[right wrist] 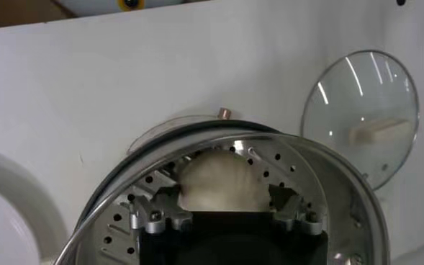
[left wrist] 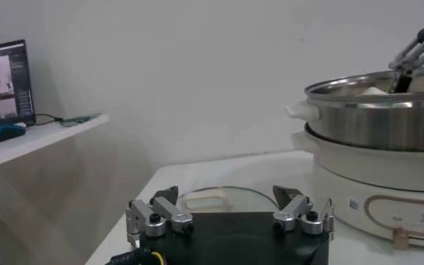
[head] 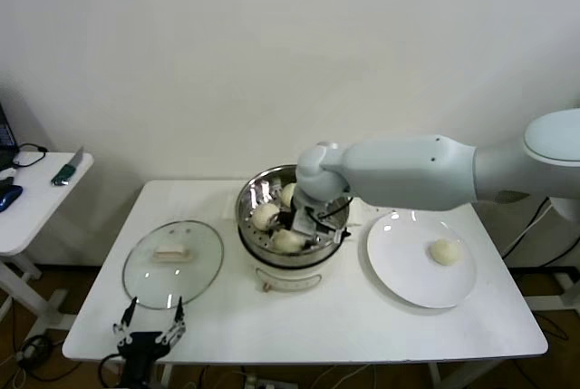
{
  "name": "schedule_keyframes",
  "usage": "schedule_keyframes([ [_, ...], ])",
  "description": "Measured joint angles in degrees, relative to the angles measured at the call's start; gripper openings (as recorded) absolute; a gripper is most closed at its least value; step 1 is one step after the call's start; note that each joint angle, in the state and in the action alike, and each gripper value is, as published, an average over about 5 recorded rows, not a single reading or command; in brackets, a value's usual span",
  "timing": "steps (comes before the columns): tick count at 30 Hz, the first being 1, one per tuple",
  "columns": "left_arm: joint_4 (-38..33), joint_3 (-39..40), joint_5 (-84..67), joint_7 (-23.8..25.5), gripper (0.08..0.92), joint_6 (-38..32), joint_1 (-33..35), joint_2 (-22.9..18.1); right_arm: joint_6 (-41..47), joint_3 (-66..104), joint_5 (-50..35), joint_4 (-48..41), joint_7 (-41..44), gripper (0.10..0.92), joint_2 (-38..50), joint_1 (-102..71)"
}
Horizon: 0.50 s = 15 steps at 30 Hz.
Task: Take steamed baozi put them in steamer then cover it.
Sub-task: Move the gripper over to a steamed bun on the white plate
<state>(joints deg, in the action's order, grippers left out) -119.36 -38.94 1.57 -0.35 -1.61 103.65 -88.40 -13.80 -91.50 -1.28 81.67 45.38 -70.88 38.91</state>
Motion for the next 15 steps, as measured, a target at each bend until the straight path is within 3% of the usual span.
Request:
schedule_keyframes([
  [7, 0.03, 0.09, 0.13, 0.02, 0.823, -0.11, 0.07, 0.09, -1.04, -0.23, -3.78, -0.04, 2.76, 0.823, 2.88, 3.31],
  [15, 0.76, -0.11, 0.04, 0.03, 0.823, -0.12, -0.82, 1.05, 0.72, -2.83, -14.33, -1.03, 6.76, 0.823, 9.22, 9.68],
])
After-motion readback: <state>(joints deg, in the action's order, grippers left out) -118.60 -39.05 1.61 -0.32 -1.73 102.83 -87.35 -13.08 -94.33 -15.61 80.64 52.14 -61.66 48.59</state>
